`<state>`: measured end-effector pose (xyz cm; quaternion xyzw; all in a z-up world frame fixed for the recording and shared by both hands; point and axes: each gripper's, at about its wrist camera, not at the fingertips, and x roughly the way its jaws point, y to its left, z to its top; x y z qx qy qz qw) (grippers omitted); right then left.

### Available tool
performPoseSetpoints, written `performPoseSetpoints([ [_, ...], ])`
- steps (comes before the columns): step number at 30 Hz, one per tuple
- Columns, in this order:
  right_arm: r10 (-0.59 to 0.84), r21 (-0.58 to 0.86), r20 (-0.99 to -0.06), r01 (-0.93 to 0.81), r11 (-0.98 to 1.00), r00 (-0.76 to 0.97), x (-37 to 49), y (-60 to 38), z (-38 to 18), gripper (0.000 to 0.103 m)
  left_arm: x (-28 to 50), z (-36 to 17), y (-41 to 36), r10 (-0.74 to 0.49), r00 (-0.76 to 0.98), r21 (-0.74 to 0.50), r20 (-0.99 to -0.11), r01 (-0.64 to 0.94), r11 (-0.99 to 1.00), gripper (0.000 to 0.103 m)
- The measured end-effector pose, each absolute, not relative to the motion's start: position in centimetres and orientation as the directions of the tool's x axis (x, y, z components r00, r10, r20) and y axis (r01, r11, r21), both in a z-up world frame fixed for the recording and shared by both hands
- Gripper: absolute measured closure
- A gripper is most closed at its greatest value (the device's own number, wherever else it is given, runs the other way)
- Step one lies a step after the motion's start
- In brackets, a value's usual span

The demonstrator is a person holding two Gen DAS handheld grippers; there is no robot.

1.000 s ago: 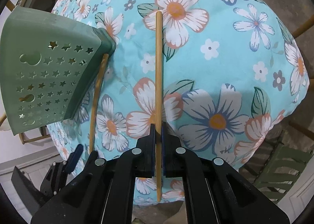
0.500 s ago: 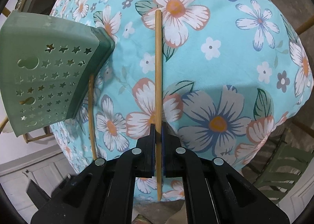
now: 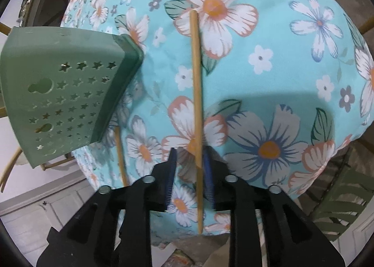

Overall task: Organize utensils
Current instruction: 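Lift the chopsticks upright with both tools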

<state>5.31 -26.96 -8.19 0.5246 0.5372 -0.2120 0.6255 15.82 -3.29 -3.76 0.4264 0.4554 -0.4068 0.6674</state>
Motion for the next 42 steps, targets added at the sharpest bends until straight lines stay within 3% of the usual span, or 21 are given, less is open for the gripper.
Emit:
performPoseSetpoints([
  [4,0.283,0.438,-0.893,0.822,0.364,0.35,5.6,-27.7,-7.3,0.071,16.1,-3.4,-5.4,-0.201,0.271,0.207,-0.941,0.935,0.289,0.08],
  [15,0.223,0.422,-0.906,0.816,0.395,0.36,6.3,-30.5,-6.7,0.071,17.7,-3.8,-10.7,-0.238,0.35,0.269,-0.906,0.91,0.315,0.08],
  [34,0.233,0.4,-0.915,0.813,0.422,0.33,9.3,-32.1,-8.1,0.084,19.2,-6.1,-14.0,-0.18,0.361,0.287,-0.915,0.896,0.339,0.088],
  [42,0.238,0.423,-0.904,0.825,0.374,0.356,7.6,-32.6,-8.5,0.099,18.1,-6.8,-14.4,-0.184,0.373,0.299,-0.909,0.894,0.335,0.096],
])
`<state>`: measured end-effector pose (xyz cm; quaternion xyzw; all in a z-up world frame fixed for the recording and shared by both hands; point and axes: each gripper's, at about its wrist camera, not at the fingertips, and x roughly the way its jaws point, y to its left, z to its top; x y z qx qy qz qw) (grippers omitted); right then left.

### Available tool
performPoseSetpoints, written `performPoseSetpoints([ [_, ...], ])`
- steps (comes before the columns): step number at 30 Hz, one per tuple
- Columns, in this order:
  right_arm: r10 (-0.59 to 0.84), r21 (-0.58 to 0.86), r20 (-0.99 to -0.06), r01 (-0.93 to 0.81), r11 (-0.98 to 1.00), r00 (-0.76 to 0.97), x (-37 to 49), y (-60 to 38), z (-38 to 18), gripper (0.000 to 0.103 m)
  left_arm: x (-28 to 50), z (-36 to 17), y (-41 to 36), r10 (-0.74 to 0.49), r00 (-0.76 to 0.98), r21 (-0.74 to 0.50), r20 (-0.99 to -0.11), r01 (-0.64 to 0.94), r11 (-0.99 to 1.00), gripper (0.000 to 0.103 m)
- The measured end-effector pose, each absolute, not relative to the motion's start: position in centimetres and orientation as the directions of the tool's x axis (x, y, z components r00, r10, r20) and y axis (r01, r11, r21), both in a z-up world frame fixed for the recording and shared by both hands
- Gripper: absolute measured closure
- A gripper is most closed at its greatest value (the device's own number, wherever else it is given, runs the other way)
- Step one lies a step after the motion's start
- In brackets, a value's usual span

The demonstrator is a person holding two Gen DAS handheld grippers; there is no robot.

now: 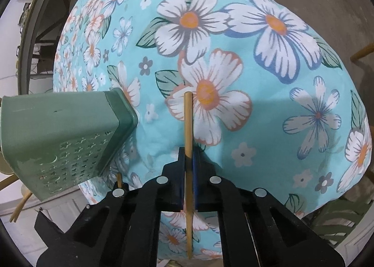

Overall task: Organize utensils
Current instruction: 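Lift the chopsticks upright with both tools, then carry the left tool's chopstick over the caddy while the right tool holds its chopstick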

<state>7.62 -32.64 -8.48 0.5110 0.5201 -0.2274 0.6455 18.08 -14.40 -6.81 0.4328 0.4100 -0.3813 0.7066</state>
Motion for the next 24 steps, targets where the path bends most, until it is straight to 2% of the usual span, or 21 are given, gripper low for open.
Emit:
performPoseSetpoints([
  [11,0.211,0.46,-0.888,0.793,0.399,0.409,6.3,-32.4,-5.5,0.099,16.9,-4.4,-13.8,-0.215,0.36,0.269,-0.908,0.894,0.358,0.097],
  [24,0.142,0.466,-0.877,0.742,0.482,0.459,6.4,-30.9,-0.1,0.099,17.7,6.3,-9.5,-0.302,0.325,0.139,-0.896,0.852,0.505,0.097],
])
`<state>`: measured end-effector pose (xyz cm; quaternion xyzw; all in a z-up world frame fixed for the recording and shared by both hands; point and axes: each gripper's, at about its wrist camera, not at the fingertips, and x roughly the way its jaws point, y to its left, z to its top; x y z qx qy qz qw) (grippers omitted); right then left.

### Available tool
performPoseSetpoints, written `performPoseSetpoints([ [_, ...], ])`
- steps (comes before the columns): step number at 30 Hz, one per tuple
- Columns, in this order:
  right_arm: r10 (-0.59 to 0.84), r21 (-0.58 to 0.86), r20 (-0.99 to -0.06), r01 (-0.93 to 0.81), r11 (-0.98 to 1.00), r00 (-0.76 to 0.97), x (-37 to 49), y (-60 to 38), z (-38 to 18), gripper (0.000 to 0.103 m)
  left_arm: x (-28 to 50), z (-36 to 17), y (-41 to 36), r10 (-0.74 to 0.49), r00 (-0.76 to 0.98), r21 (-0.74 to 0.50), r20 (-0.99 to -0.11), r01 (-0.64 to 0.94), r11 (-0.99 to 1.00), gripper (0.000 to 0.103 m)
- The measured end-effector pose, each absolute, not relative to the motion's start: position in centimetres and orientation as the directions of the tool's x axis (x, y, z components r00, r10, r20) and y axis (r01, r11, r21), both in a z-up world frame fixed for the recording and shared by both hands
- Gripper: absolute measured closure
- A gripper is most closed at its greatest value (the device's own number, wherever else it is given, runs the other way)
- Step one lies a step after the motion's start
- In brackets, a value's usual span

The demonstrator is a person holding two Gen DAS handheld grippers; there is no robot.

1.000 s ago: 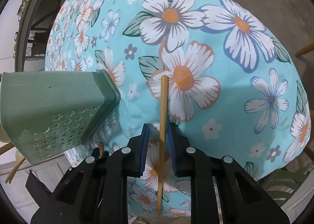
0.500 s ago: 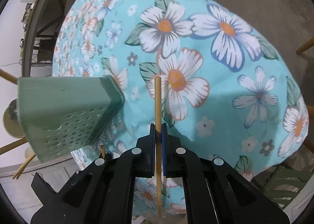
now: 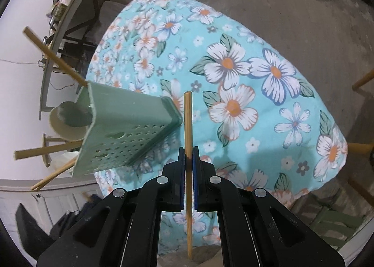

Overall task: Organize utensils
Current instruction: 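Carry the left tool's chopstick over the caddy while the right tool holds its chopstick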

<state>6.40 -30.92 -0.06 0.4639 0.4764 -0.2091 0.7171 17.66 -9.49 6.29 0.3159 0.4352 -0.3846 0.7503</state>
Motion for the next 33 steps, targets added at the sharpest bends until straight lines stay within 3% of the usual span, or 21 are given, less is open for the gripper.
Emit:
performPoseSetpoints([
  [13,0.117,0.462,-0.875,0.738,0.492,0.469,5.5,-30.1,1.4,0.099,19.8,18.1,-2.0,-0.385,0.275,-0.025,-0.881,0.786,0.618,0.097],
  [23,0.113,0.469,-0.872,0.744,0.476,0.477,5.3,-29.9,1.6,0.099,26.2,30.5,0.3,-0.597,0.381,-0.198,-0.706,0.703,0.683,0.097],
  [27,0.111,0.466,-0.873,0.749,0.471,0.474,5.3,-29.8,1.5,0.099,28.3,32.0,-0.4,-0.643,0.426,-0.239,-0.636,0.684,0.689,0.097],
  [30,0.107,0.466,-0.874,0.755,0.461,0.474,5.3,-29.8,1.4,0.099,30.1,30.7,-1.6,-0.655,0.416,-0.287,-0.631,0.659,0.695,0.097],
  [33,0.102,0.466,-0.874,0.761,0.451,0.475,5.1,-29.8,1.4,0.099,31.0,28.9,-3.0,-0.619,0.432,-0.245,-0.656,0.654,0.715,0.097],
])
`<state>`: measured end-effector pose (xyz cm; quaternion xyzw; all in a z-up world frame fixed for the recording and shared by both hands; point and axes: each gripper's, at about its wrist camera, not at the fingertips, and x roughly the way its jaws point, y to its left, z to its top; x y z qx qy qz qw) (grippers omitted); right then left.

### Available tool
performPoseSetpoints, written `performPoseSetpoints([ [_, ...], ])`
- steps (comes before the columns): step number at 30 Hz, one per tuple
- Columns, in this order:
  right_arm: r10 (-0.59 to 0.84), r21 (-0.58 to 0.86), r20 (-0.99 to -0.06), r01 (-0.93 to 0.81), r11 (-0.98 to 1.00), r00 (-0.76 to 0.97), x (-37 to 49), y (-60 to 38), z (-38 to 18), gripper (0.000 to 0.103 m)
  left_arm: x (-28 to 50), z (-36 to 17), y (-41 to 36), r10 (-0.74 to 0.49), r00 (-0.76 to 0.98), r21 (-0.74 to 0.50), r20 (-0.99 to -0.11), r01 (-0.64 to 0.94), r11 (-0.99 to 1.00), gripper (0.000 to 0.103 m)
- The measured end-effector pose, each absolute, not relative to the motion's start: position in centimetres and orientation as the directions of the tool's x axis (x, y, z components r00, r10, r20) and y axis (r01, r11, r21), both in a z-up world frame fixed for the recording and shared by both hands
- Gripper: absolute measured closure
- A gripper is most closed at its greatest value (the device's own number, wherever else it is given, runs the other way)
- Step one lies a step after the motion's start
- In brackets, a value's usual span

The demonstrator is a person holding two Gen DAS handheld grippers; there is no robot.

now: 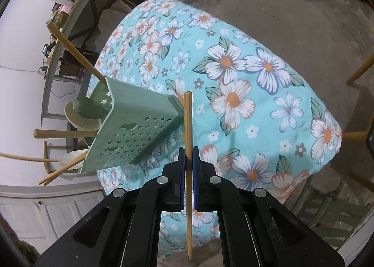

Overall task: Organize utensils
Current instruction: 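Carry the left tool's chopstick over the caddy while the right tool holds its chopstick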

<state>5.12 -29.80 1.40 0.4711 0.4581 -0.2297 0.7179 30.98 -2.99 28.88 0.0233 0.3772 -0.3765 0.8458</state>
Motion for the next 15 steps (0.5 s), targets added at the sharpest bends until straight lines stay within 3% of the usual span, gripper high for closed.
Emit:
performPoseSetpoints([
  [15,0.079,0.457,-0.879,0.782,0.425,0.47,4.8,-29.8,1.3,0.099,30.9,20.5,-7.0,-0.584,0.434,-0.135,-0.686,0.713,0.688,0.097],
])
